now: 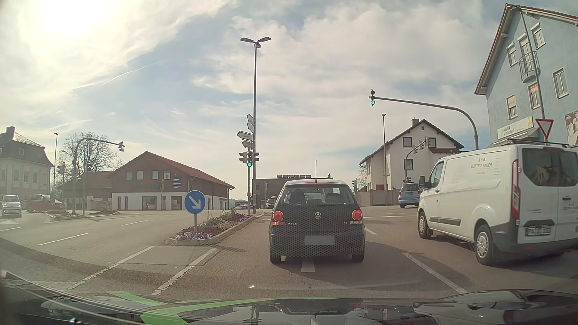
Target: Follow the waypoints while adhering to traffic rules and regulations
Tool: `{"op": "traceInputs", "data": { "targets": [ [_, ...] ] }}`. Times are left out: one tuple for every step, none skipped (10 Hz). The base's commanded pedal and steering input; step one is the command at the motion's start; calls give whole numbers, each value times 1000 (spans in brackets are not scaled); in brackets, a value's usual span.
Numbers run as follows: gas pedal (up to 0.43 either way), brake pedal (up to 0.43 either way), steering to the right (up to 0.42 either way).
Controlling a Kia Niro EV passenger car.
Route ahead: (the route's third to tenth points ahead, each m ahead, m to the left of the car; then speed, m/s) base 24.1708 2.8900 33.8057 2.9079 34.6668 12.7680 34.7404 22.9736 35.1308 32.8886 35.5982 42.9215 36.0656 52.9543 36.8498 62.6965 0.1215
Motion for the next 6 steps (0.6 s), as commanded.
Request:
{"op": "traceInputs", "data": {
  "targets": [
    [512, 0, 3],
    [512, 0, 3],
    [500, 0, 3],
    [488, 0, 3],
    [469, 0, 3],
    [461, 0, 3]
  ]
}}
